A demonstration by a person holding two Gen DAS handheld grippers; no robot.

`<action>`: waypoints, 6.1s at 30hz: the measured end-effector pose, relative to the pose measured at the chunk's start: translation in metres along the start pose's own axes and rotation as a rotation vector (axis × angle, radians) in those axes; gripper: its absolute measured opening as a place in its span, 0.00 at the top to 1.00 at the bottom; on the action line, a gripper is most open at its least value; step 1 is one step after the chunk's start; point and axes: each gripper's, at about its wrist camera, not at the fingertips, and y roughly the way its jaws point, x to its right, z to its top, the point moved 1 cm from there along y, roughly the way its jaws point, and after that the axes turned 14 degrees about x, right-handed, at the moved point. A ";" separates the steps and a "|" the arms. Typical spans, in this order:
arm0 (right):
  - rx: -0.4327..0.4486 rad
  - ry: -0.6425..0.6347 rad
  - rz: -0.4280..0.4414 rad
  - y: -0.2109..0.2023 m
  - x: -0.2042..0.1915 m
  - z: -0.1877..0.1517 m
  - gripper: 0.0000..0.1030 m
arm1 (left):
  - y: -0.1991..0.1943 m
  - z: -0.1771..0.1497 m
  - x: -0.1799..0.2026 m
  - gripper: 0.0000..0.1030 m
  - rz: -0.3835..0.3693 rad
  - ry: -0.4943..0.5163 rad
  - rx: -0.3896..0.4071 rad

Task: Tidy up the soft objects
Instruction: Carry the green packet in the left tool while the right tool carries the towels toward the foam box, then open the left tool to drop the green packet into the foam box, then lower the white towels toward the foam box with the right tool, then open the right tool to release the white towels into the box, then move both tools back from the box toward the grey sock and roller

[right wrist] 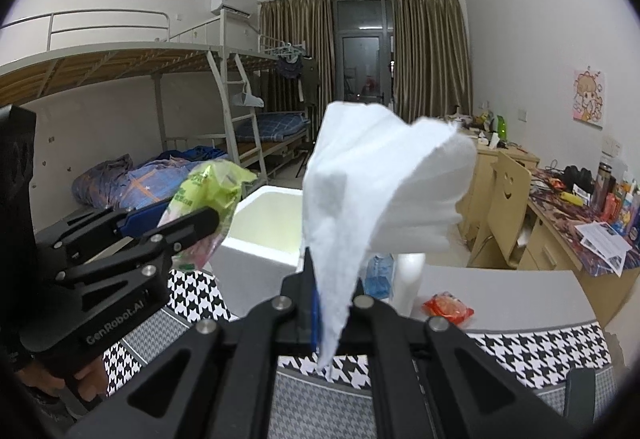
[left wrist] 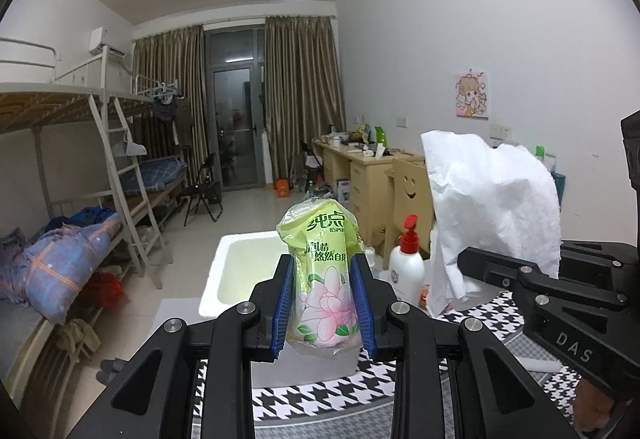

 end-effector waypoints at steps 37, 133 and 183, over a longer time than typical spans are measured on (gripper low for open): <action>-0.079 0.022 -0.013 0.073 -0.001 0.011 0.95 | 0.092 -0.010 -0.033 0.70 0.054 -0.033 -0.107; -0.165 0.043 0.043 0.076 -0.018 0.027 0.12 | 0.011 -0.009 -0.084 0.01 0.298 -0.037 -0.103; 0.074 0.026 -0.036 -0.104 -0.006 -0.013 0.03 | -0.111 -0.013 0.019 0.01 0.057 -0.035 0.028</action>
